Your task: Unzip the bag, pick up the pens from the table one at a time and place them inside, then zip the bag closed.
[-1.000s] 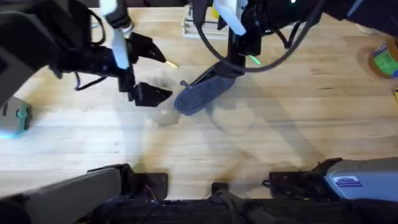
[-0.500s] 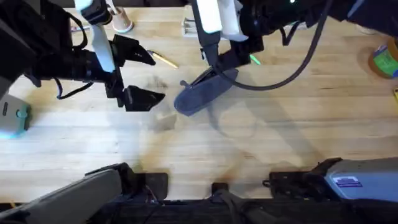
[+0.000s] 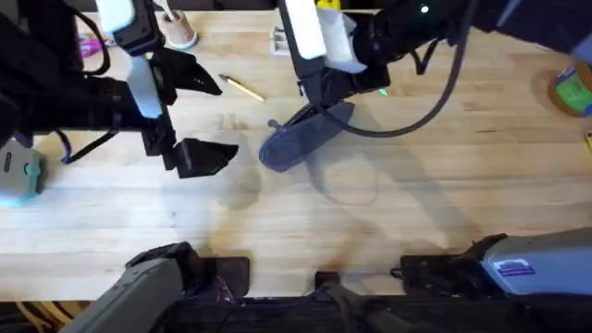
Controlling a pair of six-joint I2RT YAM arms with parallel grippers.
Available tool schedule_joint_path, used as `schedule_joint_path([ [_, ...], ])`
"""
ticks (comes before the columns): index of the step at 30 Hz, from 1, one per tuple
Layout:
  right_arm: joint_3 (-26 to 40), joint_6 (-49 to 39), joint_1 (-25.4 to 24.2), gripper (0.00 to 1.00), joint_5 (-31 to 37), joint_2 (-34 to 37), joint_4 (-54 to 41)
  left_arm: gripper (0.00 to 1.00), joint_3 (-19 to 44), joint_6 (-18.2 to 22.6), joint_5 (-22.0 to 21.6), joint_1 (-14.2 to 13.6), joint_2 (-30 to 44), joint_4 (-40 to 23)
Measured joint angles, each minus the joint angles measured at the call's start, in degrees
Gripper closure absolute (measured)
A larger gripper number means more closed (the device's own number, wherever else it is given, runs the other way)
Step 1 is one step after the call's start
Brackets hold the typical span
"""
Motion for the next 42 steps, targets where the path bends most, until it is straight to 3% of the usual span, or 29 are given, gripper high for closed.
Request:
schedule_joint_path([
  [7, 0.0, -1.0, 0.0, 0.967, -2.3, 6.5, 0.1, 0.007, 0.0, 0.0, -3.9, 0.0, -5.7, -4.4],
  [13, 0.0, -2.9, 0.0, 0.967, -2.9, 7.6, 0.3, 0.007, 0.0, 0.0, -4.7, 0.0, -6.9, -8.3],
  [21, 0.0, -4.1, 0.0, 0.967, -3.8, 10.1, -0.7, 0.007, 0.0, 0.0, -4.9, 0.0, -6.9, -8.7],
  [31, 0.1, -5.8, -0.3, 0.967, -13.8, 14.5, -0.6, 0.007, 0.0, 0.0, -5.4, 0.0, -6.9, -8.7],
  [41, 0.2, -6.2, -0.4, 0.963, -15.9, 16.8, -0.6, 0.006, 0.0, 0.0, -5.4, 0.0, -6.9, -8.7],
  [42, 0.2, -6.3, -0.4, 0.590, -15.9, 16.8, -0.6, 0.007, 0.0, 0.0, -5.4, 0.0, -6.9, -8.7],
])
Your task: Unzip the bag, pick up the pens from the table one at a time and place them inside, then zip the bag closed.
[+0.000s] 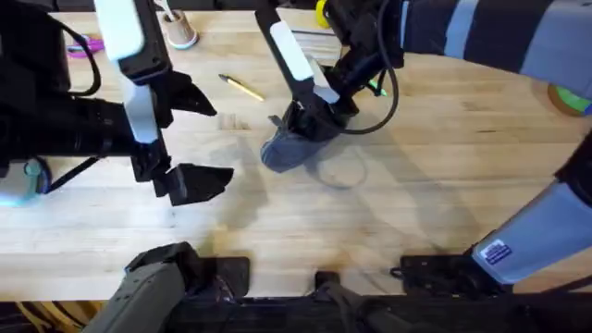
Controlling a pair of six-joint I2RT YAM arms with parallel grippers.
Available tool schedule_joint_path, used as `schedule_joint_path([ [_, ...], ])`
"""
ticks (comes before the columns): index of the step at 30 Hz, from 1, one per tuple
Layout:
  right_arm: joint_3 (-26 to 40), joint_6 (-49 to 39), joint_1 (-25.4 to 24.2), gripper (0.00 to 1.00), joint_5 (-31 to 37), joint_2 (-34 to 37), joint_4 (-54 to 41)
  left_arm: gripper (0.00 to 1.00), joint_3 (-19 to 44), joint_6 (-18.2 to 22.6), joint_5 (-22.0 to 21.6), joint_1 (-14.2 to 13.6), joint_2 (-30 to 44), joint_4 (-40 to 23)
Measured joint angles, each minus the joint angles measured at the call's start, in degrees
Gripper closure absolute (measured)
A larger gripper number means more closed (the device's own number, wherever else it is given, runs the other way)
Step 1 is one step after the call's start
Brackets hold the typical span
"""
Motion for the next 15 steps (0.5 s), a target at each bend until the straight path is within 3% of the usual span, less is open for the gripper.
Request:
schedule_joint_path([
  [4, 0.0, -0.4, -0.2, 0.049, 0.2, 0.0, 0.2, 0.007, 0.0, 0.0, 0.0, 0.0, 0.0, 0.0],
  [6, 0.1, -0.4, -0.3, 0.008, 0.4, 0.0, 0.2, 0.007, 0.0, 0.0, 0.0, 0.0, 0.0, 0.0],
  [15, 0.1, -0.4, -0.2, 0.004, 0.7, 0.0, 0.2, 0.007, 0.0, 0.0, -0.2, 0.0, 0.0, 0.0],
])
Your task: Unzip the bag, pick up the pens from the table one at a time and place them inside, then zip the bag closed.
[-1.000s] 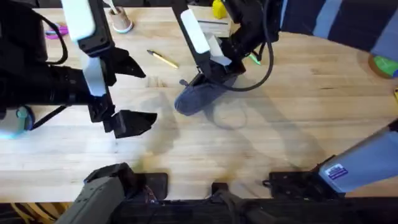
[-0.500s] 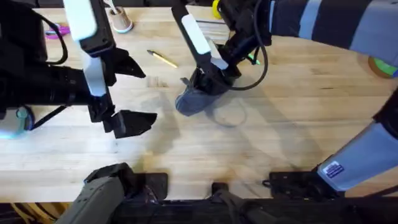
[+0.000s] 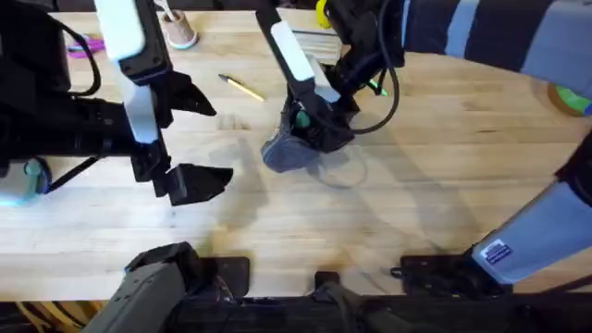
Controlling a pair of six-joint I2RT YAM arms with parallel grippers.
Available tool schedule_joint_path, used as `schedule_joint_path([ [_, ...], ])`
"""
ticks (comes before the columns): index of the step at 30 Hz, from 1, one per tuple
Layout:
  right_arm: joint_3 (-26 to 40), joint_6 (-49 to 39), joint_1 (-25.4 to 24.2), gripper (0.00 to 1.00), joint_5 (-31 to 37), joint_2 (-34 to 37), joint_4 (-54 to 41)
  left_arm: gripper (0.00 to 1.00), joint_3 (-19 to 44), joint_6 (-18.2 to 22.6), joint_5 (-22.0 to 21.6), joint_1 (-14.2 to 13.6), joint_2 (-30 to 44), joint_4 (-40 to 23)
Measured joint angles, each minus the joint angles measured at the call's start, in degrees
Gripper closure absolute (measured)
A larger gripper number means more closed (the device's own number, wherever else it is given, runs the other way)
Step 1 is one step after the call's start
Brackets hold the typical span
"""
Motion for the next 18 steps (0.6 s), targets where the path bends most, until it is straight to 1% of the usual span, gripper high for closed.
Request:
schedule_joint_path([
  [7, 0.0, 0.0, 0.0, 0.004, 0.0, -0.2, -0.2, 0.007, 0.0, 0.0, -0.3, 0.0, 0.0, 0.0],
  [10, 0.0, 0.0, -0.2, 0.005, 0.2, -2.0, -0.6, 0.007, 0.0, 0.0, -0.8, 0.0, 0.0, 0.0],
  [14, 0.0, 1.5, -1.6, 0.005, 0.2, -9.0, -0.7, 0.008, 0.0, 0.0, -1.5, 0.0, 0.0, 0.0],
  [18, 0.0, 6.5, -6.1, 0.004, 0.1, -16.9, -0.5, 0.007, 0.0, 0.0, -1.7, 0.0, 0.0, 0.0],
])
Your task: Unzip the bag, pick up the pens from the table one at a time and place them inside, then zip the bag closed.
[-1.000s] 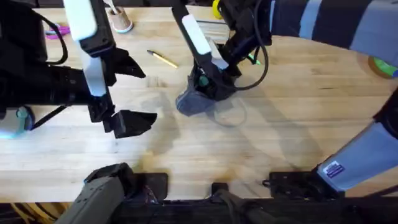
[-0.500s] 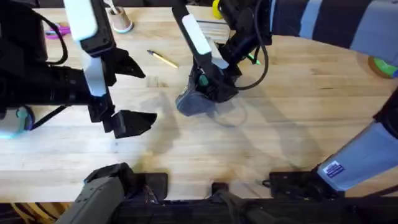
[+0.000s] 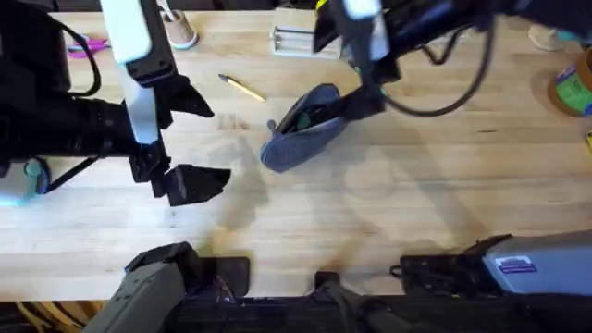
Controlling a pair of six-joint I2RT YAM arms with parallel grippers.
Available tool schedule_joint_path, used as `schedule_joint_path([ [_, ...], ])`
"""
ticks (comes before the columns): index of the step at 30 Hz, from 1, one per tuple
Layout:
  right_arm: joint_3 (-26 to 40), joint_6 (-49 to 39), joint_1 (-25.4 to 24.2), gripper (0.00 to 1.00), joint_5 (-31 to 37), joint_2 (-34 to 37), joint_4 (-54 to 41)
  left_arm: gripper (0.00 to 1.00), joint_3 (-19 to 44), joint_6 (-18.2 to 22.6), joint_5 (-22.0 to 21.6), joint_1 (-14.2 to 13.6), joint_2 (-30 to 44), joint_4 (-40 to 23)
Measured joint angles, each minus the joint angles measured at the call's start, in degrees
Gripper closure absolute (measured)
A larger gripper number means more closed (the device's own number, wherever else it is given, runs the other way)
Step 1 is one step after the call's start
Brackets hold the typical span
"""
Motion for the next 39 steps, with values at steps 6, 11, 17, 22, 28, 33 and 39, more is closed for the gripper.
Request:
schedule_joint_path([
  [6, 0.1, 16.3, -9.2, 0.004, 0.7, -4.2, 4.4, 0.008, 0.0, 0.0, 0.0, 0.0, 0.0, 0.0],
  [11, 0.1, 33.1, -15.8, 0.004, 3.2, -2.9, 7.1, 0.007, 0.0, 0.0, -0.1, 0.0, 0.0, 0.0],
  [17, 0.1, 41.6, -17.1, 0.005, 2.9, -1.7, 3.7, 0.007, 0.0, 0.0, -0.1, 0.0, 0.0, 0.0],
  [22, 0.1, 44.5, -16.7, 0.004, 2.8, -1.7, 1.1, 0.007, 0.0, 0.0, 0.0, 0.0, 0.0, 0.0],
  [28, 0.1, 46.6, -16.5, 0.004, 10.2, 0.2, 4.6, 0.007, 0.0, 0.0, -0.1, 0.0, 0.0, 0.0],
  [33, 0.1, 49.8, -16.3, 0.004, 17.2, 5.8, 7.7, 0.007, 0.0, 0.0, -0.1, 0.0, 0.0, 0.0],
  [39, 0.1, 54.2, -16.3, 0.004, 19.8, 10.5, 12.3, 0.007, 0.0, 0.0, -0.1, 0.0, 0.0, 0.0],
])
